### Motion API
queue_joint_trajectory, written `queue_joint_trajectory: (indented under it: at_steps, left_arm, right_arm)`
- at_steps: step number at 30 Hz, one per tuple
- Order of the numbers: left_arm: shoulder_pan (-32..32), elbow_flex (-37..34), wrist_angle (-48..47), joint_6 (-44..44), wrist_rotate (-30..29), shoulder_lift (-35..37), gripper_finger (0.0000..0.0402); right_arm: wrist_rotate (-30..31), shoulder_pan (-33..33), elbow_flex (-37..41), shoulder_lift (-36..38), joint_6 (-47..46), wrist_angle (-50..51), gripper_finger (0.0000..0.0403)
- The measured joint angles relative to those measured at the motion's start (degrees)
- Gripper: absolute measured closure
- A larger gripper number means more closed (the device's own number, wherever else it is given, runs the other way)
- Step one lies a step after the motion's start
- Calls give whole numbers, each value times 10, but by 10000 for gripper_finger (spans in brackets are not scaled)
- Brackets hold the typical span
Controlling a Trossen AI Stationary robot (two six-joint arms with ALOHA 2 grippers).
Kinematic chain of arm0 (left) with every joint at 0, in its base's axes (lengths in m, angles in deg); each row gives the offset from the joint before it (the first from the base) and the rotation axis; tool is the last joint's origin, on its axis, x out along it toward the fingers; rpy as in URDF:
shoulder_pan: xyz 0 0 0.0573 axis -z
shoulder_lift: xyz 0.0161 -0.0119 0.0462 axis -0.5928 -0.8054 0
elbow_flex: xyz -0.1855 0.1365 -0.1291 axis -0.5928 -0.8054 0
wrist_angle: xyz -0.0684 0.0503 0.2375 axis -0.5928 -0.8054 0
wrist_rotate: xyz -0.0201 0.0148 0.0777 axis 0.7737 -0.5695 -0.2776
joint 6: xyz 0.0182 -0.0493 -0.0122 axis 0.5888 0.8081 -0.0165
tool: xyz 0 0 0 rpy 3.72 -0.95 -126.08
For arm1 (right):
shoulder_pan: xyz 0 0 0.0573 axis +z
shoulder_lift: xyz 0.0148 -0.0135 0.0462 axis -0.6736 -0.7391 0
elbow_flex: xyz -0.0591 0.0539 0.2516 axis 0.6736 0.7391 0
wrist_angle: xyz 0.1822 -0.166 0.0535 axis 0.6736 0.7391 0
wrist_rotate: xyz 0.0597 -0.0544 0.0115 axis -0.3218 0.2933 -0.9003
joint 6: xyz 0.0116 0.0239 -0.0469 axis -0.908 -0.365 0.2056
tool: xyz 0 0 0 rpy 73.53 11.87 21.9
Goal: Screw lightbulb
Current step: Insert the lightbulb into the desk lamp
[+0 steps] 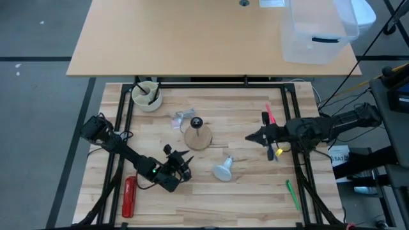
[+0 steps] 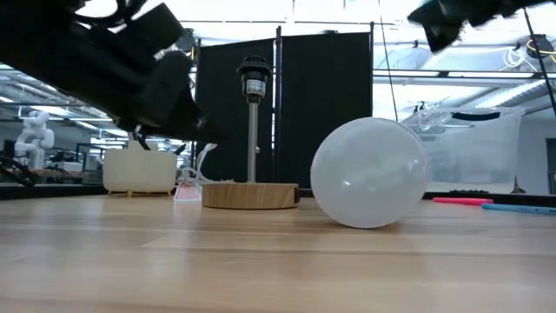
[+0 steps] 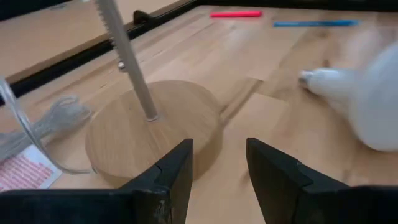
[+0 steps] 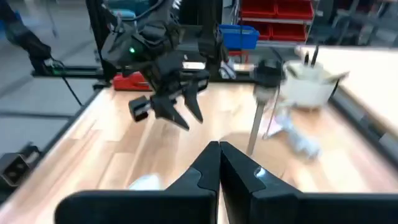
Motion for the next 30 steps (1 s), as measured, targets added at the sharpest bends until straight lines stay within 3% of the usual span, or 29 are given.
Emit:
queue_joint_trajectory:
  at_steps: [4,7,13,19,25,30]
  left_arm:
    - [-3,-4,-3,0,6,0,248]
    - [-3,-4,1,-18,10,0,248]
    - [-3,-4,0,-66,82,0,248]
    - [-3,-4,-1,-89,94,0,248]
    - [-7,-4,-1,-91,94,0,248]
    - [-23,-4,1,-88,99,0,248]
  right_arm:
    - [1,-1,-96,-83,-15,92,385]
    - [-1,2,-152,-155,-26,188,346]
    - [-4,35,-199,-288,20,256,213]
    - [0,62,-209,-355,158,299,102]
    - [-9,51,-209,-368,229,344,87]
    - [-89,30,-201,-369,282,327,92]
